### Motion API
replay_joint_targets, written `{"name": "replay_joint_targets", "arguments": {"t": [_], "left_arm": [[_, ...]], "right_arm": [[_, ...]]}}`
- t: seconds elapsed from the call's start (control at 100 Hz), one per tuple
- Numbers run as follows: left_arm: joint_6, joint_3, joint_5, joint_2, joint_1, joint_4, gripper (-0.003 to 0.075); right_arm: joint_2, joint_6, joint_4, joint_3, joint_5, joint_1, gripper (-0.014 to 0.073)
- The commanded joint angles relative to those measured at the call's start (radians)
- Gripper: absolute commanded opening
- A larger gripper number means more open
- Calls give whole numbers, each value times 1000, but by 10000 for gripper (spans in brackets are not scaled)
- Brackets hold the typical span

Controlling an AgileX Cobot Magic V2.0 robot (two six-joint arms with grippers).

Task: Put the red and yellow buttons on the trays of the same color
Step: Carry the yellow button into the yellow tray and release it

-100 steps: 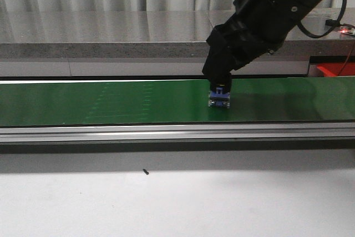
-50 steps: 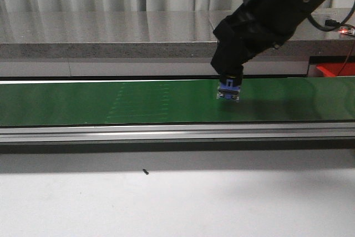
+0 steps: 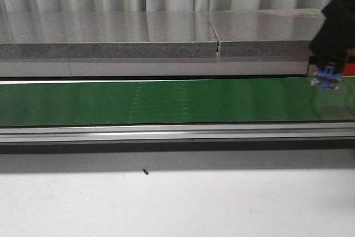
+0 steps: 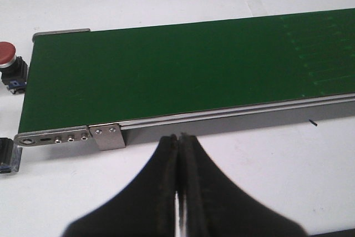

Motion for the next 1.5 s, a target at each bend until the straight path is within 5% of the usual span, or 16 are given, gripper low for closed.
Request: {"name": "replay_joint_targets", "arguments": {"t": [0.0, 0.54, 0.9, 1.33, 1.49], "left_arm": [[0, -26, -61, 4, -8, -17, -20], [0, -26, -61, 4, -8, -17, -20], [0, -26, -61, 4, -8, -17, -20], [0, -26, -61, 4, -8, -17, -20], [0, -26, -61, 4, -8, -17, -20]], "right_arm": [[-66, -1, 22, 2, -54, -89, 45], [-87, -1, 23, 94, -71, -535, 45], [-69, -1, 48, 245, -297, -555, 45], [35, -2, 127, 276, -305, -555, 48], [35, -3, 127, 276, -304, -555, 219]]}}
